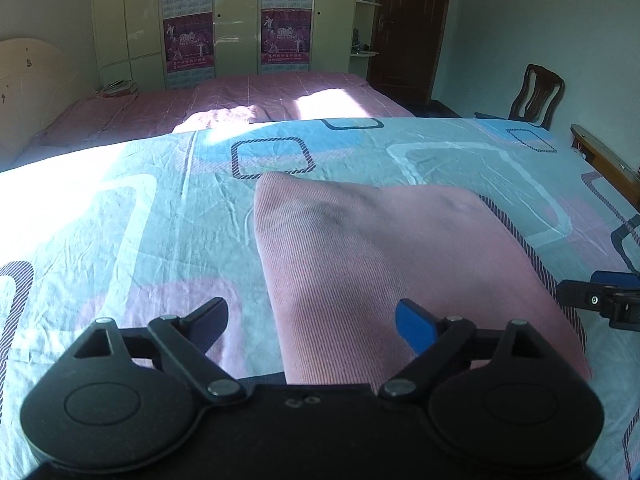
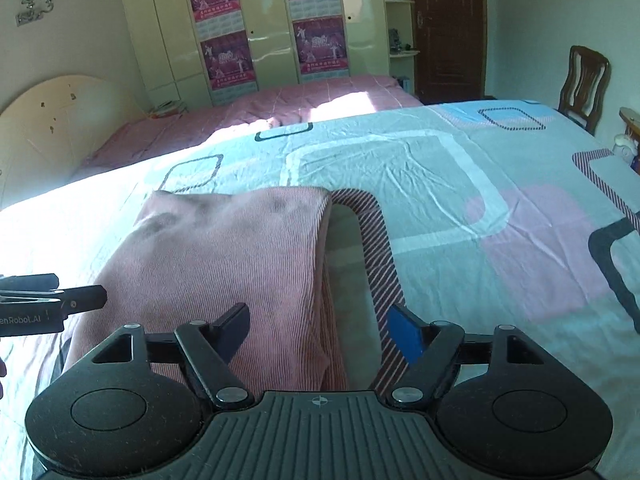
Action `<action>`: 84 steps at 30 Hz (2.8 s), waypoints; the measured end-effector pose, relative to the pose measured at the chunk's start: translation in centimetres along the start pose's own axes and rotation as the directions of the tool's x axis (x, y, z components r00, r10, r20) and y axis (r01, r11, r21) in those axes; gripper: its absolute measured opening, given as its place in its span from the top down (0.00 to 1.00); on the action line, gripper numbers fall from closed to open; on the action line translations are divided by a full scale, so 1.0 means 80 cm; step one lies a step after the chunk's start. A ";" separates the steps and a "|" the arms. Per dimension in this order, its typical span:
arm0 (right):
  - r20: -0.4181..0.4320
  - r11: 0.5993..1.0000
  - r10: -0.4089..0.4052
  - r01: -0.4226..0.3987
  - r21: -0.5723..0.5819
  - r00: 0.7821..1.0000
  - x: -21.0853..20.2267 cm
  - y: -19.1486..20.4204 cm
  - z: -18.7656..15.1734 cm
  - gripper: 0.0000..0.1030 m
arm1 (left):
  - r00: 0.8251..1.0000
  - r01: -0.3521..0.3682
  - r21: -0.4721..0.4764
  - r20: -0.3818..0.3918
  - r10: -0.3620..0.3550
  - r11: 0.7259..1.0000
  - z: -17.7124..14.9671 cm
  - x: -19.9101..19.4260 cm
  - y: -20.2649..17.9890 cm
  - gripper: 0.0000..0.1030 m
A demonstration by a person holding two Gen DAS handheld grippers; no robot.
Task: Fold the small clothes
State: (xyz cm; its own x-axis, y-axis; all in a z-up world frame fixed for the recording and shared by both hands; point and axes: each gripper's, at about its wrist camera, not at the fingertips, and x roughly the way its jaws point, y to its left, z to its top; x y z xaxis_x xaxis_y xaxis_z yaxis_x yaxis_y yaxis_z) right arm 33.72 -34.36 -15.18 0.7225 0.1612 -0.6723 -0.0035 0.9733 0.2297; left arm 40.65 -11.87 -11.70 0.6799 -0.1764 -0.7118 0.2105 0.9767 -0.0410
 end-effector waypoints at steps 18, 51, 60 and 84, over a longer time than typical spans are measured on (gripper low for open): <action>-0.096 0.968 0.197 -0.179 0.176 0.976 0.095 -0.037 0.018 0.28 | 0.983 0.144 -0.130 -0.095 -0.157 0.981 -0.001 0.077 0.017 0.13; -0.040 0.947 0.293 -0.284 0.148 0.955 0.056 0.014 0.037 0.77 | 0.988 0.150 -0.069 -0.034 -0.152 0.986 0.017 0.029 -0.001 0.67; -0.013 0.932 0.340 -0.336 0.136 0.940 0.018 0.098 0.035 0.77 | 0.992 0.128 -0.057 0.013 -0.128 0.990 0.015 -0.037 0.059 0.68; 0.022 0.919 0.382 -0.382 0.102 0.924 0.029 0.465 -0.013 0.77 | 0.996 0.081 -0.051 0.052 -0.078 0.995 -0.030 -0.150 0.363 0.68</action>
State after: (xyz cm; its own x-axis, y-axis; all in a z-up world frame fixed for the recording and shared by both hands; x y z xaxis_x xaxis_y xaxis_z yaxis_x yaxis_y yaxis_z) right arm 34.58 2.37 -8.93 0.6817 0.5167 -0.5180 -0.2087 0.8159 0.5392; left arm 36.90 18.91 -5.99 0.6971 -0.2585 -0.6687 0.2285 0.9642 -0.1345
